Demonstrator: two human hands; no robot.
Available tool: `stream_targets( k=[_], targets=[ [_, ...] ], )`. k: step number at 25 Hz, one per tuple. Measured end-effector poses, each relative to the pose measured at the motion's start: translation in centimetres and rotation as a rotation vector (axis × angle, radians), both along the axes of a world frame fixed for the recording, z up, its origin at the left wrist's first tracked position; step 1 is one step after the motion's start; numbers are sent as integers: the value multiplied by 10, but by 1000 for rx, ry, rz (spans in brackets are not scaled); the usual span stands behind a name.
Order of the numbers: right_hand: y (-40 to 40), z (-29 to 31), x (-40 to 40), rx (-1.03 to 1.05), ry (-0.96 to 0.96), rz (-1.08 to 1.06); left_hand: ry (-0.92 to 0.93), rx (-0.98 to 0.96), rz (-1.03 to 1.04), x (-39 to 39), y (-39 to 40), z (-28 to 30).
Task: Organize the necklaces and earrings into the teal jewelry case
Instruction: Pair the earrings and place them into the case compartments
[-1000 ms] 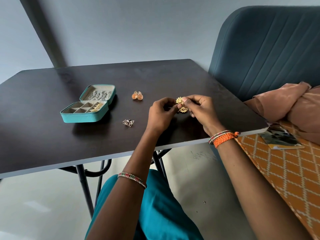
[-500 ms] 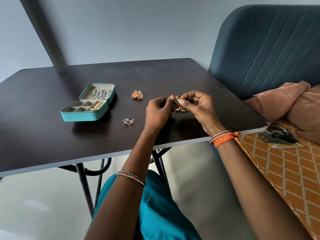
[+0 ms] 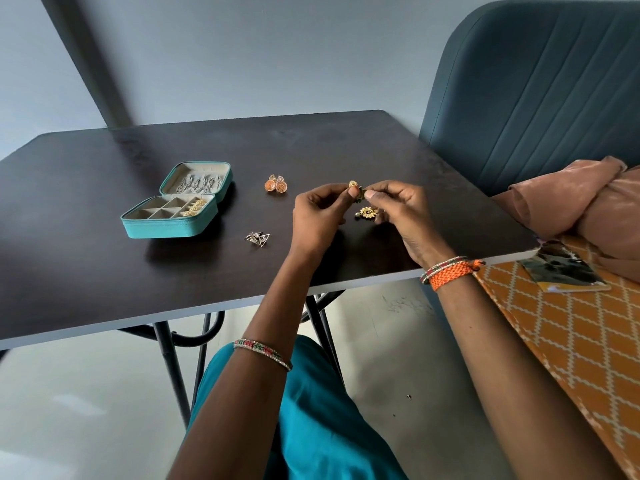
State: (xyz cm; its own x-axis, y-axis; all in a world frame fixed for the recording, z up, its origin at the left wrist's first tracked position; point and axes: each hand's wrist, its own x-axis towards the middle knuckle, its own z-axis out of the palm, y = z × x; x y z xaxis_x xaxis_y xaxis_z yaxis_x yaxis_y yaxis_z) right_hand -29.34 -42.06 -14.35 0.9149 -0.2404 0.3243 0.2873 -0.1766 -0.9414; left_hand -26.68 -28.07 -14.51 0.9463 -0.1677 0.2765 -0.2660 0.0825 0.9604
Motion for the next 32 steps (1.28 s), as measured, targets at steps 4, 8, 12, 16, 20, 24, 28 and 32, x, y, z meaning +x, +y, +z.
stream_targets(
  k=[4,8,12,16,20,24,28,32],
  targets=[
    [-1,-6,5,-159,-90,-299,81,-54,63,1,1,4],
    [0,-8,7,-531,-82,-457,91,-26,62,1,0,1],
    [5,-6,0,-821,37,-576,39,32,59,3,1,-3],
    [9,-8,1,-1019,86,-469,7,110,82,6,1,-7],
    [8,-9,2,-1073,44,-409,1,131,110,8,1,-8],
    [5,-12,5,-891,-68,-349,11,101,112,6,1,-8],
    [-1,0,3,-424,-91,-169,67,16,54,2,3,0],
    [2,22,-2,-236,-13,-18,173,-122,-63,-7,15,7]
  ],
)
